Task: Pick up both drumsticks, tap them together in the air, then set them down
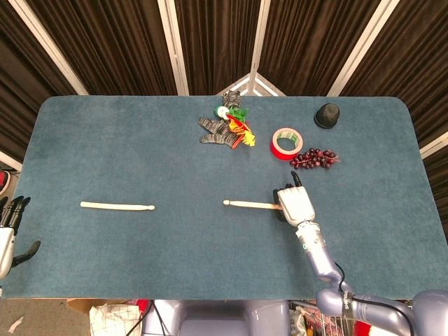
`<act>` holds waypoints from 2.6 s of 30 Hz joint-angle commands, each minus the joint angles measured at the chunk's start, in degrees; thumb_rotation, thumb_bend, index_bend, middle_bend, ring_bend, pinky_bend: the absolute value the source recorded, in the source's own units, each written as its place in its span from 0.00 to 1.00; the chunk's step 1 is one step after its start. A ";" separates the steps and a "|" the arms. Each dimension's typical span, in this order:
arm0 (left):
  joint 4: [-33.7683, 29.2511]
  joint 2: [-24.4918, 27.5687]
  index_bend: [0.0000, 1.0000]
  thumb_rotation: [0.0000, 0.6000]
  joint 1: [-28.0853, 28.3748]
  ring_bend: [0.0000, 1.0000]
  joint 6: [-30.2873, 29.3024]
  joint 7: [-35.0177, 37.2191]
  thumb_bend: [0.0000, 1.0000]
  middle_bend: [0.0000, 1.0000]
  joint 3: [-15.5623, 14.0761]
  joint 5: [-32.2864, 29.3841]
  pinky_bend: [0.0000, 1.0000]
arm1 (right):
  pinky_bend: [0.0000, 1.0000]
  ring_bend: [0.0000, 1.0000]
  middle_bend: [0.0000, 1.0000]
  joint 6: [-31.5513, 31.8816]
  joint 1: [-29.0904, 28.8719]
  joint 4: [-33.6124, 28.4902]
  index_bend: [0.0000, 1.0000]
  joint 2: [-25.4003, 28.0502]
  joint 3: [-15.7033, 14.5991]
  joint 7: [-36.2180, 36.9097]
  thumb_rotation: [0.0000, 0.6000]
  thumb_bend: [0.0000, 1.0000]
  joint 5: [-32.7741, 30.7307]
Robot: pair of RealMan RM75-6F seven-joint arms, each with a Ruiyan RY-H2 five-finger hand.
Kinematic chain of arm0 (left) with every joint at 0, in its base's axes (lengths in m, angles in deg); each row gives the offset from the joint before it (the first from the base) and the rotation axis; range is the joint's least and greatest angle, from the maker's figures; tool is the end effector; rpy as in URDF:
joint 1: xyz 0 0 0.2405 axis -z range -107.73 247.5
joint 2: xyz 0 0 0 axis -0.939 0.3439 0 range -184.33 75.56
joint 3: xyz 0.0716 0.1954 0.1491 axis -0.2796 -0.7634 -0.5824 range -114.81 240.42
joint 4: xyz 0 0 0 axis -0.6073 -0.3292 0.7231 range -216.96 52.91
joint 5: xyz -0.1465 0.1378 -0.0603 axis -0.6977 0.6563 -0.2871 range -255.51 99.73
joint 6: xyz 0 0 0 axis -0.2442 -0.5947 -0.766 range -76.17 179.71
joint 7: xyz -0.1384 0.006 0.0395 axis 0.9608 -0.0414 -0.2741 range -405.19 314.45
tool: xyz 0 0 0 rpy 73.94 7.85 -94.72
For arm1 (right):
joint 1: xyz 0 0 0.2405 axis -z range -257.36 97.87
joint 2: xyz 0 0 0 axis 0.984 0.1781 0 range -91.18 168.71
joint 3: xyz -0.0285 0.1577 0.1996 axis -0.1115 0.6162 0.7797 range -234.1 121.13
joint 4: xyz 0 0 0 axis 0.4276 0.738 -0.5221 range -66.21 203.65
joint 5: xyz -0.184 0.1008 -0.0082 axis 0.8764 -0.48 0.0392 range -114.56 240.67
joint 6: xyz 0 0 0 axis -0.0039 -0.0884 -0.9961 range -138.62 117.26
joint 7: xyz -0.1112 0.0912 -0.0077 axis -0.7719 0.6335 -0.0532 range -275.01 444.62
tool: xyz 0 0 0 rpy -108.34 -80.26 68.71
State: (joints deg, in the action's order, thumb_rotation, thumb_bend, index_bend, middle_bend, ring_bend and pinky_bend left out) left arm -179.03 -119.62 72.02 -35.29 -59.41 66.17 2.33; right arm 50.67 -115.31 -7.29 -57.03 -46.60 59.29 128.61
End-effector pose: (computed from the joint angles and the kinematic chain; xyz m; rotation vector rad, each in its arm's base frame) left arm -0.3124 0.1661 0.1561 -1.3107 -0.8456 -0.7266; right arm -0.1919 -0.3310 -0.0306 1.7367 -0.8664 0.8268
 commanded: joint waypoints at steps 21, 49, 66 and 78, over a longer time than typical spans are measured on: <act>1.37 -1.54 0.11 1.00 1.39 0.00 1.07 -0.06 0.34 0.08 0.33 1.00 0.00 | 0.00 0.41 0.60 7.57 4.56 -7.77 0.76 11.39 -2.60 17.04 1.00 0.43 14.20; 12.63 -9.20 0.14 1.00 14.04 0.00 19.91 -3.07 0.32 0.22 5.48 -11.64 0.00 | 0.00 0.42 0.61 15.24 8.73 -13.13 0.76 21.82 -0.76 29.93 1.00 0.43 20.06; 21.94 -16.89 0.24 1.00 18.82 0.00 23.74 -2.57 0.33 0.27 5.80 -12.62 0.00 | 0.00 0.42 0.61 16.63 9.56 -14.55 0.76 23.61 -0.56 32.32 1.00 0.43 21.89; 25.30 -20.88 0.34 1.00 20.57 0.00 24.06 -7.33 0.35 0.33 4.68 -13.58 0.00 | 0.00 0.42 0.62 17.34 9.96 -14.69 0.77 24.27 0.12 33.33 1.00 0.43 21.99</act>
State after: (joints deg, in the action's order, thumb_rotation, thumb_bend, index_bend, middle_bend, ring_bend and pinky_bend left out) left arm -153.87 -140.36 92.53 -11.16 -66.62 70.92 -11.24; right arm 67.99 -105.35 -21.99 -32.75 -46.51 92.60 150.60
